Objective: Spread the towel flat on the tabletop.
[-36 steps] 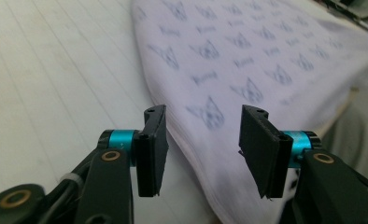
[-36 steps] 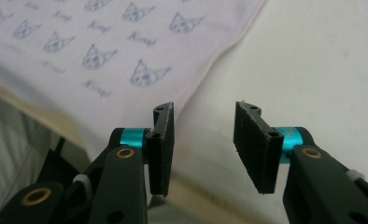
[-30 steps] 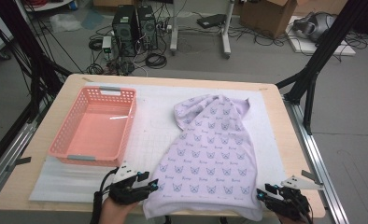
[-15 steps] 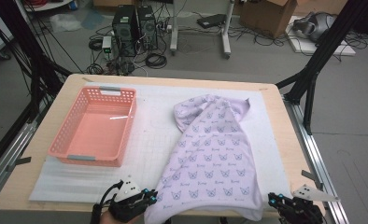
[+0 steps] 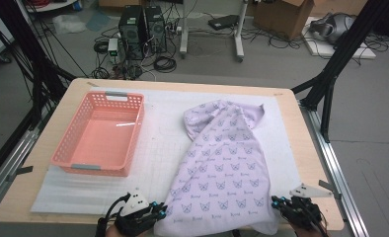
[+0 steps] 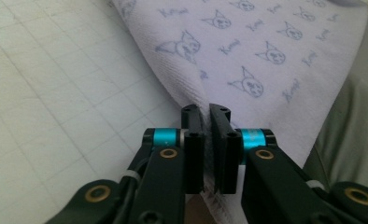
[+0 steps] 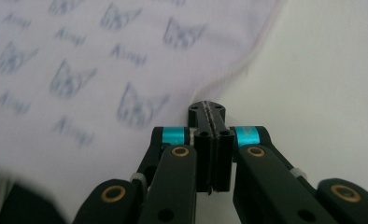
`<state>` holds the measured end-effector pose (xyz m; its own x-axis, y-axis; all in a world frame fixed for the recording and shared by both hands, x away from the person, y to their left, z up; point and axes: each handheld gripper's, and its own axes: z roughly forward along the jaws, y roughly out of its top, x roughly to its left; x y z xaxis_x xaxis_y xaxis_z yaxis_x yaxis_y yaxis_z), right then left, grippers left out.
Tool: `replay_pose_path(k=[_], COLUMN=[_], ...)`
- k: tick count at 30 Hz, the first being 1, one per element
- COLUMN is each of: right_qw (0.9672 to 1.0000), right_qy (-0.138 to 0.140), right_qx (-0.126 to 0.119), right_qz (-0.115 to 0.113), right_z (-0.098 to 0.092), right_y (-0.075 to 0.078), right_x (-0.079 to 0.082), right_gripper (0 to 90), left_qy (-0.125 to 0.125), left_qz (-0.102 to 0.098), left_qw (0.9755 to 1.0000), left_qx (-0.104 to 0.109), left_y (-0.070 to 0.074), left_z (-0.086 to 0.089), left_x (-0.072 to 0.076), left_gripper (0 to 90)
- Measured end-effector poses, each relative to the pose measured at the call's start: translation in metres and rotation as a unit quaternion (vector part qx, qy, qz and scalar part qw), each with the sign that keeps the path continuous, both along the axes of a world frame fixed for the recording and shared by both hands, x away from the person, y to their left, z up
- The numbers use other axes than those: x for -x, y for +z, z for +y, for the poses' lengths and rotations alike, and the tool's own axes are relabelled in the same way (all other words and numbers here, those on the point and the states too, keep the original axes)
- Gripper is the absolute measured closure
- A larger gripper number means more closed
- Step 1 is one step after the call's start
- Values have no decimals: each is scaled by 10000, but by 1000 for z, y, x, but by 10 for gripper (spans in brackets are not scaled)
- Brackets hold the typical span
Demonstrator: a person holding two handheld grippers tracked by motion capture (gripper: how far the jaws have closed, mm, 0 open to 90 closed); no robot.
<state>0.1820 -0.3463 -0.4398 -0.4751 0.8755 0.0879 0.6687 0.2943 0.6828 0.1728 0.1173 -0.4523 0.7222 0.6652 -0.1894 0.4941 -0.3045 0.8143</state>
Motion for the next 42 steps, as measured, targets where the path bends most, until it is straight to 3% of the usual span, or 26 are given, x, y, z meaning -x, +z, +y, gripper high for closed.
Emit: replay_pose_path(k=[2,5,6,7,9,12,16,19,21,22,26,29,31,33,34,36,39,42], right_qw=[9999,9997,9994,9988,9972,9967,9974,9987,9983,9989,9998,9994,9986,9994,9995,9979,9970,9971], right_qy=[-16,-256,-337,-395,-461,-440,-333,-304,-342,-212,-52,-38,-131,-221,-244,-320,-243,-110], right_qx=[149,42,-76,-217,-454,-532,-271,-161,-47,-114,-37,350,515,229,41,-354,-375,-397], right_qz=[35,-8,-72,-185,-365,-418,-576,-377,-464,-399,-187,-35,-86,-131,-217,-442,-629,-648], right_z=[-12,-31,-35,-37,-35,-20,3,15,15,11,-2,-14,-24,-33,-35,-33,-26,-18], right_y=[2,3,4,6,8,6,-2,-10,-9,-7,-2,4,6,7,8,11,13,11], right_x=[18,33,35,34,27,7,-22,-36,-33,-30,-15,5,17,21,20,16,6,-3], right_gripper=[900,893,870,739,611,491,425,459,663,865,877,877,869,797,704,623,600,592], left_qy=[114,290,325,350,387,437,490,510,513,526,527,502,493,494,480,443,539,765], left_qz=[26,-32,-75,-130,-216,-253,-225,-173,-158,-145,-150,-211,-268,-216,-210,-198,-124,92], left_qw=[9999,9995,9993,9991,9988,9985,9983,9983,9983,9981,9980,9978,9976,9975,9976,9979,9981,9969], left_qx=[47,145,193,223,213,223,229,225,244,269,327,366,414,453,454,421,274,161], left_y=[-1,2,4,6,9,10,8,5,4,3,4,5,6,6,7,8,9,7], left_z=[0,1,1,0,-2,-6,-10,-9,-6,-5,-3,-3,-3,-5,-7,-11,-16,-22], left_x=[-3,-13,-16,-20,-28,-41,-54,-57,-57,-57,-56,-55,-57,-61,-64,-70,-83,-101], left_gripper=[609,510,491,489,489,491,489,488,491,495,504,510,518,520,524,560,631,697])
